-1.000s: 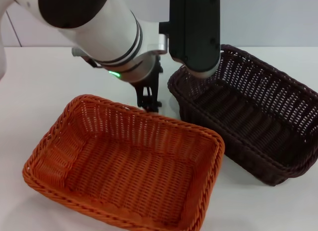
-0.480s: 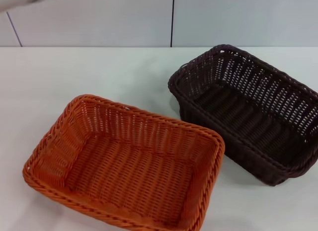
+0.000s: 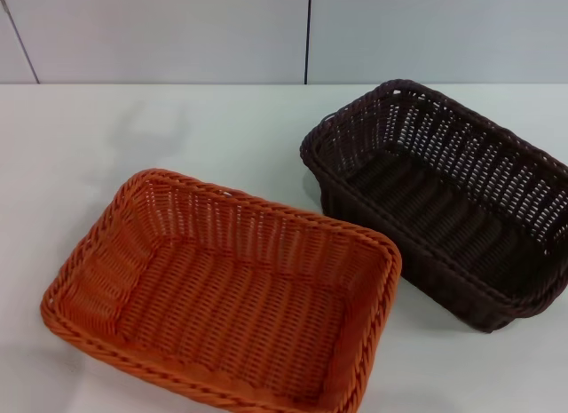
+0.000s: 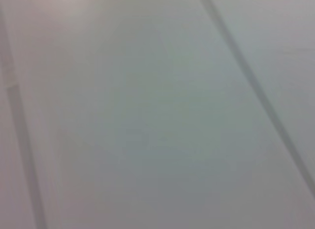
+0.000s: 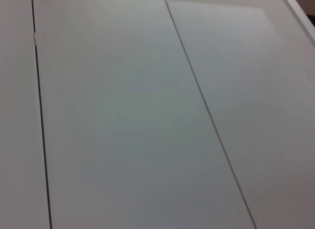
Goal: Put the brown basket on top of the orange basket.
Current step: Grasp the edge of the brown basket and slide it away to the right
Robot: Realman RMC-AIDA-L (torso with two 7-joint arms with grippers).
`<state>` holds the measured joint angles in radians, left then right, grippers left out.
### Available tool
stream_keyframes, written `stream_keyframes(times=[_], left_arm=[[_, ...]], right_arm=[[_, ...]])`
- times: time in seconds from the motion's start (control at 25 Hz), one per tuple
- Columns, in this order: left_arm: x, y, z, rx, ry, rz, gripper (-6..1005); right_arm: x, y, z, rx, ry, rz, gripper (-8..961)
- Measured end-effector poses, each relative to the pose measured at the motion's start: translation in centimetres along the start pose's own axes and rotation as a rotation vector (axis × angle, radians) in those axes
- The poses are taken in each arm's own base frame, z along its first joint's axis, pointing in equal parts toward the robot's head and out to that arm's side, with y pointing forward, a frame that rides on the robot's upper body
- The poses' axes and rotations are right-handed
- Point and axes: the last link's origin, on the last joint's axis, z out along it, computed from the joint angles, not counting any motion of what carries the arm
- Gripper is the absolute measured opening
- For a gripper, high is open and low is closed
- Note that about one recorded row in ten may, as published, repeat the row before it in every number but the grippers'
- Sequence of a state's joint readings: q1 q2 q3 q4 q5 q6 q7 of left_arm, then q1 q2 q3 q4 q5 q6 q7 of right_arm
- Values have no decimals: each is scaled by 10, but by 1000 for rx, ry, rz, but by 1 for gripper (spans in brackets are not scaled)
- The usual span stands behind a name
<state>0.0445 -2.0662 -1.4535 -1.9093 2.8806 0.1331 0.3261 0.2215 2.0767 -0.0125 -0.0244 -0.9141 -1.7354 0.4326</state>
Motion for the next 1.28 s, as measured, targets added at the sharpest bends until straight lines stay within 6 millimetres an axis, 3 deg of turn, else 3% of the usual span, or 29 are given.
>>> stream_keyframes(times=[0.12,0.24,0.28,0.32,0.44,0.48,0.6,0.64,0.68,1.04,1.24,1.28], left_arm=[[-29,-14,-14,64,-27,-96,726],[-72,-23,-31,114,-100,-202,726],[-107,-23,-50,146,-141,-265,727],[-107,-23,-50,146,-141,-265,727],[-163,-9,-88,174,-143,-338,728],[-190,-2,-113,207,-116,-401,728],[-200,1,-122,220,-122,-419,729],[-221,0,-145,265,-143,-440,729],[-229,-2,-156,275,-170,-419,729],[-238,-8,-169,286,-225,-377,723],[-239,-9,-168,282,-225,-372,722],[-241,-13,-167,300,-233,-375,722]], right_arm=[[2,3,2,-9,8,7,752],[5,8,3,-29,15,17,752],[5,10,3,-40,17,21,752],[5,12,3,-52,17,23,752],[5,17,5,-75,9,28,752],[4,19,8,-87,3,29,752],[2,18,10,-97,-11,17,752],[1,18,11,-101,-20,6,752],[-2,19,11,-109,-38,-18,752],[-4,20,9,-114,-54,-31,751],[1,29,14,-145,-39,-12,751],[5,39,19,-184,-28,5,751]])
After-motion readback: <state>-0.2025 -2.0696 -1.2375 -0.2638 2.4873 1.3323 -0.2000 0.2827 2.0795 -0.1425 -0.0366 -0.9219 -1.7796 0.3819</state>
